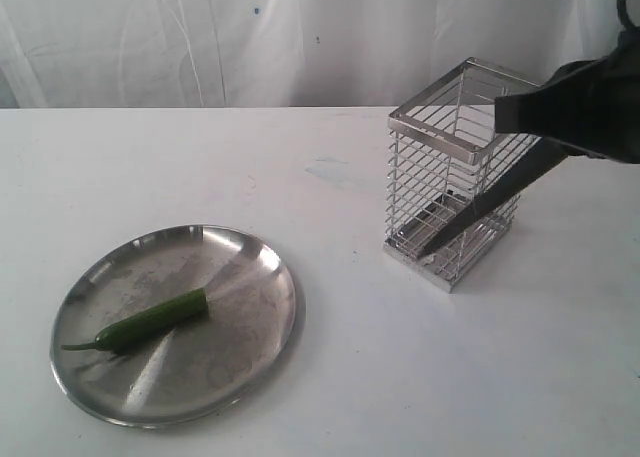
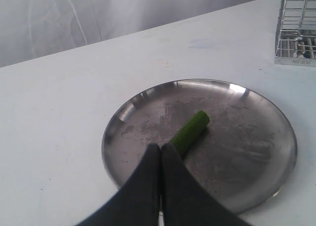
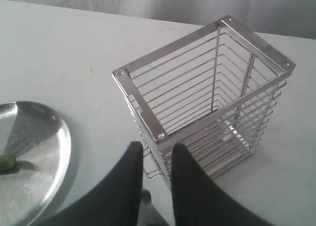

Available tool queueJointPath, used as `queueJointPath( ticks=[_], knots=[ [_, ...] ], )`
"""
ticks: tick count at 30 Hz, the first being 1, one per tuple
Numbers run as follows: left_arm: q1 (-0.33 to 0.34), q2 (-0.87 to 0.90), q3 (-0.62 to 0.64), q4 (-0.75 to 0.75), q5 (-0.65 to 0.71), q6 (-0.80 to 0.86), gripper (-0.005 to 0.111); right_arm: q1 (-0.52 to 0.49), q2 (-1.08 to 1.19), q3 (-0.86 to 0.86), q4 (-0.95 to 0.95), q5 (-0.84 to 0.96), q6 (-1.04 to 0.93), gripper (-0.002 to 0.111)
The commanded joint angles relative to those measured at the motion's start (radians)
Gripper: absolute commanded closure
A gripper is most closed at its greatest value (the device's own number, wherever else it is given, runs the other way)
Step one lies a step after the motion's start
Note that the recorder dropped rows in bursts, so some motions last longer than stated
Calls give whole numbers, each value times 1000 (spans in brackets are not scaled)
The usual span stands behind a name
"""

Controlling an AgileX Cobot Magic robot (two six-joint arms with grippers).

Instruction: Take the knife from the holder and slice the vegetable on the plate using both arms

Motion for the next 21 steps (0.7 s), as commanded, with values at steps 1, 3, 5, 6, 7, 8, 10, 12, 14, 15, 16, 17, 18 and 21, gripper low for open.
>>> queueJointPath(
  ticks=[1, 3, 5, 6, 7, 8, 10, 12, 14, 15, 16, 17, 18, 21],
  knots=[
    [-4, -5, 4, -1, 1, -5, 107, -11, -41, -8, -10, 29, 58, 108],
    [-4, -5, 4, -1, 1, -5, 107, -11, -69, -8, -10, 60, 105, 108],
    [-4, -5, 4, -1, 1, -5, 107, -11, -90, -8, -10, 66, 110, 108],
    [-4, -5, 4, -1, 1, -5, 107, -11, -100, -8, -10, 66, 125, 108],
    [-4, -5, 4, -1, 1, -5, 107, -11, -104, -8, -10, 66, 129, 108],
    [-4, -5, 4, -1, 1, -5, 107, -11, -104, -8, -10, 66, 134, 108],
    [-4, -5, 4, -1, 1, -5, 107, -11, -104, -8, 2, 66, 170, 108],
    [-4, -5, 4, -1, 1, -5, 107, -11, -104, -8, 58, 56, 195, 108],
    [-4, -5, 4, -1, 1, -5, 107, -11, -104, -8, 145, 38, 195, 108],
    [-4, -5, 4, -1, 1, -5, 107, -11, -104, -8, 200, 31, 195, 108],
    [-4, -5, 4, -1, 1, -5, 107, -11, -104, -8, 228, 27, 195, 108],
    [-4, -5, 4, -1, 1, -5, 107, -11, -104, -3, 280, 8, 195, 108],
    [-4, -5, 4, -1, 1, -5, 107, -11, -104, 2, 308, -5, 195, 108],
    [-4, -5, 4, -1, 1, -5, 107, -8, -104, 35, 412, -76, 195, 108]
  ],
)
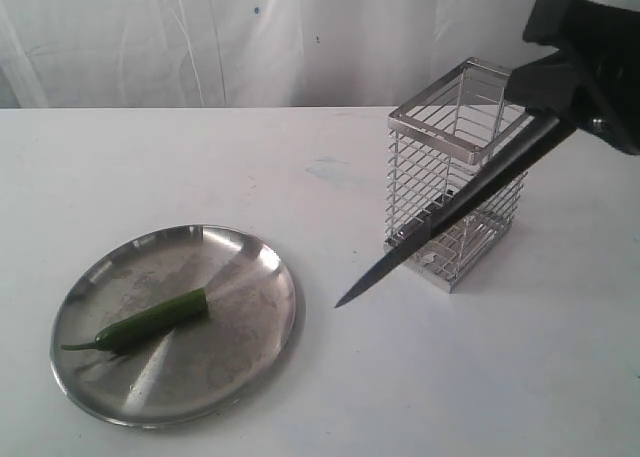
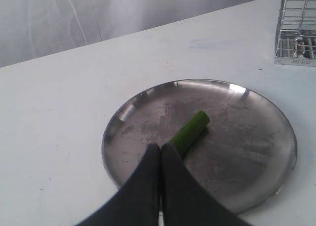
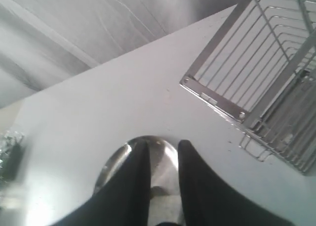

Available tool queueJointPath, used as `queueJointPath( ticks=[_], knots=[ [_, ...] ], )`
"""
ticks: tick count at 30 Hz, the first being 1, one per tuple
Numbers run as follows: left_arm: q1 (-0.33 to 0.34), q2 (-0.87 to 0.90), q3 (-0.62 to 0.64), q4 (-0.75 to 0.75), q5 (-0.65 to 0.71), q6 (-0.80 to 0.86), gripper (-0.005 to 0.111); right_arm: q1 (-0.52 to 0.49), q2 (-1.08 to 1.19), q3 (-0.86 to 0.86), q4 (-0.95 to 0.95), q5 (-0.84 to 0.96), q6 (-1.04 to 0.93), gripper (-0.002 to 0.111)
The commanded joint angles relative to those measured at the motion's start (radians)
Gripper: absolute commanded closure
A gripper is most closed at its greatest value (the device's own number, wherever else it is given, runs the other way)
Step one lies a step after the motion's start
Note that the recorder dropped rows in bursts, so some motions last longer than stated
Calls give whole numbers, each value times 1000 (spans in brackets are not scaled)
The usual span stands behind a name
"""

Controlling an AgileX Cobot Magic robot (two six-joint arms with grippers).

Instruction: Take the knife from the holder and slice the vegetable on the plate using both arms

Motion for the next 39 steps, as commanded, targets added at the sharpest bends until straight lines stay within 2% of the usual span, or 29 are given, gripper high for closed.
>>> queueJointPath(
  ticks=[1, 7, 17, 21, 27, 33, 35, 36, 38, 39],
  knots=[
    [-4, -5, 4, -1, 1, -5, 107, 1, -2, 41, 129, -114, 4, 108],
    [-4, -5, 4, -1, 1, -5, 107, 73, 51, 85, 158, -222, 4, 108],
    [-4, -5, 4, -1, 1, -5, 107, 188, 199, 191, 158, -559, 111, 108],
    [-4, -5, 4, -1, 1, -5, 107, 253, 297, 206, 50, -729, 235, 108],
    [-4, -5, 4, -1, 1, -5, 107, 262, 433, 206, -154, -880, 518, 108],
    [-4, -5, 4, -1, 1, -5, 107, 262, 578, 206, -216, -1018, 554, 108],
    [-4, -5, 4, -1, 1, -5, 107, 262, 593, 197, -282, -1004, 535, 108],
    [-4, -5, 4, -1, 1, -5, 107, 262, 584, 195, -287, -971, 439, 108],
    [-4, -5, 4, -1, 1, -5, 107, 258, 549, 195, -287, -817, 181, 108],
    [-4, -5, 4, -1, 1, -5, 107, 258, 528, 195, -287, -698, -47, 108]
  ],
)
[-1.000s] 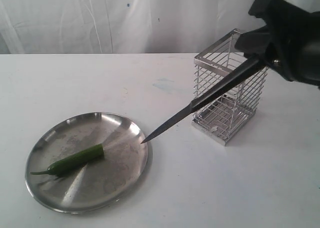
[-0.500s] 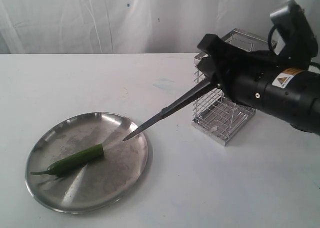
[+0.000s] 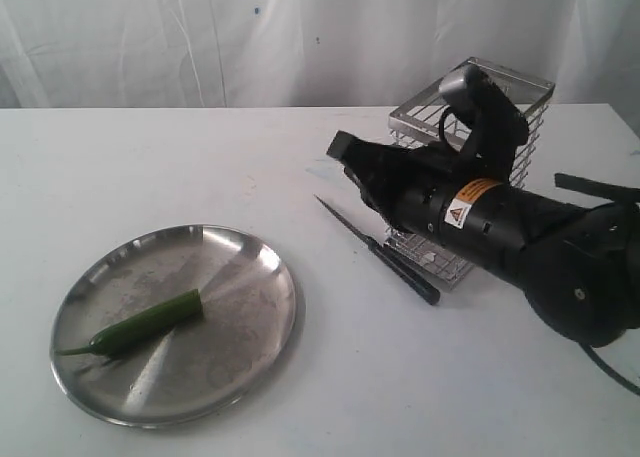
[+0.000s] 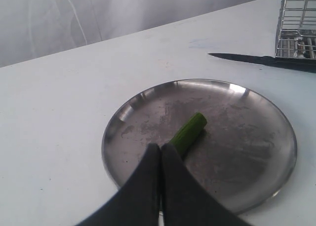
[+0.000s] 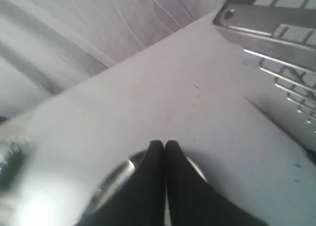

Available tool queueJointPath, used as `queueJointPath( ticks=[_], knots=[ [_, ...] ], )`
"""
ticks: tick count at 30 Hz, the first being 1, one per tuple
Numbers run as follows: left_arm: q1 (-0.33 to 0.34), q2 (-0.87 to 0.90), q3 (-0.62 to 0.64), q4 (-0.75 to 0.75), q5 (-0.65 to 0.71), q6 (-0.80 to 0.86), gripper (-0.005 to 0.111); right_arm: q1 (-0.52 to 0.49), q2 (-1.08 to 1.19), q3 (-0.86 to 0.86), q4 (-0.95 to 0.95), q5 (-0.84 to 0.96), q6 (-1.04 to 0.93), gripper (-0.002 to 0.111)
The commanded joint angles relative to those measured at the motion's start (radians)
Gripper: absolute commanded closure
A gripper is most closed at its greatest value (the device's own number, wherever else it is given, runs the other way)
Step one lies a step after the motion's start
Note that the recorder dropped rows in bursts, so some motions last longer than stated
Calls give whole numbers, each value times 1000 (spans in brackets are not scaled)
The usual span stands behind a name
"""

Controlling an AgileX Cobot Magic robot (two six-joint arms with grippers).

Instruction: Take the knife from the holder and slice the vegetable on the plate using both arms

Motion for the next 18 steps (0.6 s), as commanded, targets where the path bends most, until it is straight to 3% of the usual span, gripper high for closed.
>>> queueJointPath(
  ticks=[1, 2, 4, 9, 18],
  knots=[
    [-4, -5, 4, -1, 1, -5, 107, -2, -62, -6, -21, 300, -544, 108],
    [-4, -5, 4, -1, 1, -5, 107, -2, -67, -26, -21, 414, -701, 104],
    [-4, -5, 4, -1, 1, -5, 107, -2, -67, -54, -34, 512, -812, 96],
    [-4, -5, 4, -1, 1, -5, 107, -15, -27, -141, -124, 676, -864, 65],
    [-4, -5, 4, -1, 1, -5, 107, -56, 190, -373, -209, 924, -857, 63]
  ],
)
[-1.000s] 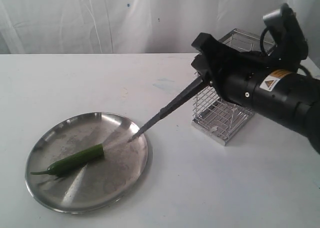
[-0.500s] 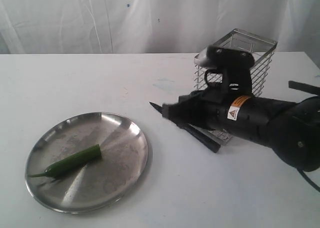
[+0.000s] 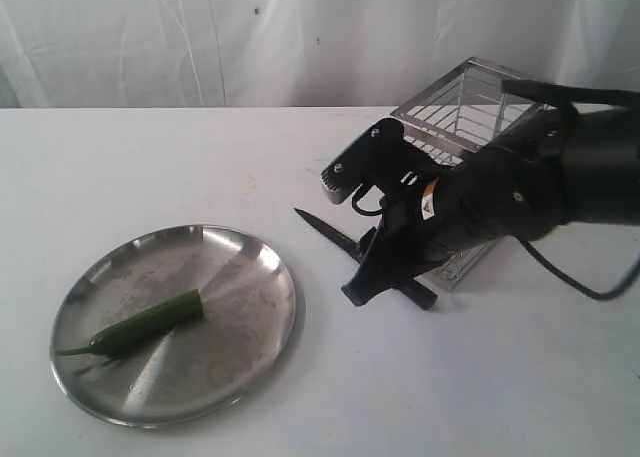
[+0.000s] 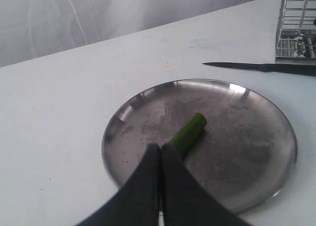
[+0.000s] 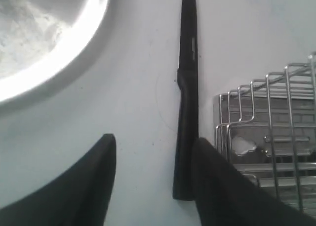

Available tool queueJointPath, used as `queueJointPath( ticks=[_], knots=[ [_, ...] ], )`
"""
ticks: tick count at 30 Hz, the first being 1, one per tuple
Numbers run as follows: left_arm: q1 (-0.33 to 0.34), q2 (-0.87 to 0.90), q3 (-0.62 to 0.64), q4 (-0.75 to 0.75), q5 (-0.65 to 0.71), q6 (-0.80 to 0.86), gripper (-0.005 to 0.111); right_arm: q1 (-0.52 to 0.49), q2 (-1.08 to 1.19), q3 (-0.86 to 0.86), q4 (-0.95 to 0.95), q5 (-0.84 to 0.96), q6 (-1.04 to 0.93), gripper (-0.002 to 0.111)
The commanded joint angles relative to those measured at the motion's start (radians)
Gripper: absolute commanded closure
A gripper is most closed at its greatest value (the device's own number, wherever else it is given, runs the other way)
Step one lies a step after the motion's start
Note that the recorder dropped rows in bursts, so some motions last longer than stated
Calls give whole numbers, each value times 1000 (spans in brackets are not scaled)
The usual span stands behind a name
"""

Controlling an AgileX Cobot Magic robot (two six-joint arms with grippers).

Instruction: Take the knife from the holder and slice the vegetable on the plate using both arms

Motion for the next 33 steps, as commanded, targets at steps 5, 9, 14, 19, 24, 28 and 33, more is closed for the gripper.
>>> queueJointPath(
  ticks=[5, 9, 14, 19, 24, 28, 33],
  knots=[
    [-4, -5, 4, -1, 1, -5, 107, -53, 142, -151, -7, 153, 1, 63],
    [-4, -5, 4, -1, 1, -5, 107, -83, 156, -153, 43, 175, 3, 64],
    [-4, -5, 4, -1, 1, -5, 107, -69, 125, -153, 96, 229, -20, 65],
    [-4, -5, 4, -1, 1, -5, 107, -34, 67, -153, 103, 260, -16, 65],
    [-4, -5, 4, -1, 1, -5, 107, 26, 32, -151, 105, 314, -14, 65],
    [-4, -5, 4, -1, 1, -5, 107, 84, 18, -144, 105, 351, 34, 65],
    [-4, -5, 4, -1, 1, -5, 107, 112, 11, -21, 116, 259, 226, 65]
  ],
)
